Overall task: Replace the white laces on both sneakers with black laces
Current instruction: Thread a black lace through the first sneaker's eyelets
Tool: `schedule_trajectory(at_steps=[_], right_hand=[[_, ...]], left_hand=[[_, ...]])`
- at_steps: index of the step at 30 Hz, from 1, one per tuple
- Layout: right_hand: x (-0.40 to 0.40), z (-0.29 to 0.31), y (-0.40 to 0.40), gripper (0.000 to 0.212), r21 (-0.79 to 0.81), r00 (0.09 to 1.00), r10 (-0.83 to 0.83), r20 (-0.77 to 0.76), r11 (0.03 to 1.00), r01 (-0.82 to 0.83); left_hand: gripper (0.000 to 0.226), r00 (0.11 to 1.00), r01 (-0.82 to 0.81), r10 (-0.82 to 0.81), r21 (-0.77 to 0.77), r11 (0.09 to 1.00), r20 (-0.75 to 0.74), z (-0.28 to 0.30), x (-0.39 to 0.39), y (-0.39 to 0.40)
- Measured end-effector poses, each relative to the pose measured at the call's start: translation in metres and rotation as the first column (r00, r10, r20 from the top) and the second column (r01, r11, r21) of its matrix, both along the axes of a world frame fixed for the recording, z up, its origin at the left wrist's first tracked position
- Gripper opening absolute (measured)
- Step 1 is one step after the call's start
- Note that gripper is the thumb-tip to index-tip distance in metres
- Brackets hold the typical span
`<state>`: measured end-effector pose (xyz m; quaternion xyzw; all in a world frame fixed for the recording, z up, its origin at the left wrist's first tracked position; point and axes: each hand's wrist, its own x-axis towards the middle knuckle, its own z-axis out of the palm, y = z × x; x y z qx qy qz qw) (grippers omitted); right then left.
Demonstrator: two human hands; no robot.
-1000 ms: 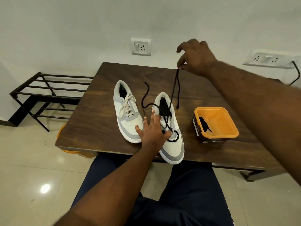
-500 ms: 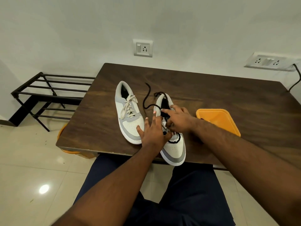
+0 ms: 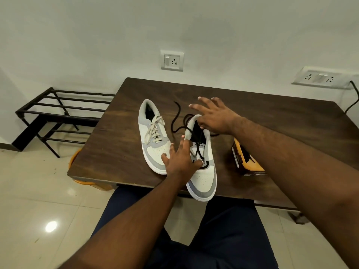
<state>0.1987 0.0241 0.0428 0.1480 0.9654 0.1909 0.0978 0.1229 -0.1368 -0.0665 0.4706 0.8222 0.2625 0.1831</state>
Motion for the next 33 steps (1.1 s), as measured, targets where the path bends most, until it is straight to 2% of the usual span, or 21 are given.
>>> schedule_trajectory(at_steps=[2,6,8,11,14,16,18,21,22,26,29,31,33], right_hand=[[-0.002,-0.002,0.000,0.024,-0.050,0.998,-0.048,-0.040,0.998,0.046],[-0.015,-0.025,-0.015,0.028,-0.269,0.954,-0.272,-0.129,0.935,0.230],[-0.020,-0.040,-0.024,0.031,-0.308,0.910,-0.392,-0.136,0.889,0.337],[-0.023,-0.059,-0.031,0.026,-0.410,0.812,-0.556,-0.179,0.792,0.452],[-0.025,-0.070,-0.033,0.015,-0.557,0.690,-0.689,-0.223,0.671,0.489],[-0.026,-0.072,-0.034,0.017,-0.596,0.637,-0.735,-0.232,0.624,0.504],[-0.030,-0.066,-0.030,0.016,-0.631,0.582,-0.765,-0.275,0.601,0.491],[-0.039,-0.032,-0.015,0.009,-0.721,0.441,-0.809,-0.390,0.566,0.400],[-0.043,-0.021,-0.010,0.008,-0.731,0.426,-0.811,-0.402,0.564,0.384],[-0.045,-0.016,0.002,0.017,-0.741,0.463,-0.788,-0.406,0.581,0.337],[-0.037,-0.026,0.000,0.018,-0.855,0.458,-0.814,-0.357,0.482,0.190],[-0.033,-0.028,-0.003,0.014,-0.891,0.468,-0.827,-0.310,0.425,0.160],[-0.030,-0.029,-0.005,0.017,-0.916,0.433,-0.851,-0.298,0.382,0.121]], left_hand=[[0.069,0.999,-0.029,0.027,0.043,0.999,0.045,-0.005,0.005,-0.001],[0.115,0.995,-0.017,0.011,0.062,0.998,0.103,-0.017,0.023,-0.004],[0.129,0.992,0.016,-0.026,0.082,0.997,0.121,-0.021,0.028,-0.005],[0.140,0.976,0.037,-0.068,0.154,0.987,0.206,-0.028,0.031,-0.002],[0.143,0.929,-0.004,-0.079,0.220,0.975,0.363,-0.037,0.029,0.003],[0.140,0.921,-0.009,-0.083,0.232,0.973,0.381,-0.043,0.027,0.004],[0.138,0.914,-0.006,-0.088,0.231,0.973,0.397,-0.047,0.026,0.003],[0.133,0.910,0.013,-0.102,0.219,0.976,0.402,-0.048,0.028,0.002],[0.131,0.915,0.019,-0.101,0.208,0.978,0.390,-0.048,0.029,0.002],[0.128,0.924,0.023,-0.092,0.185,0.982,0.372,-0.045,0.029,0.001],[0.130,0.935,0.012,-0.077,0.186,0.982,0.345,-0.044,0.028,0.001],[0.131,0.942,0.010,-0.073,0.190,0.982,0.328,-0.045,0.029,0.000],[0.132,0.948,0.013,-0.077,0.201,0.980,0.310,-0.045,0.028,0.000]])
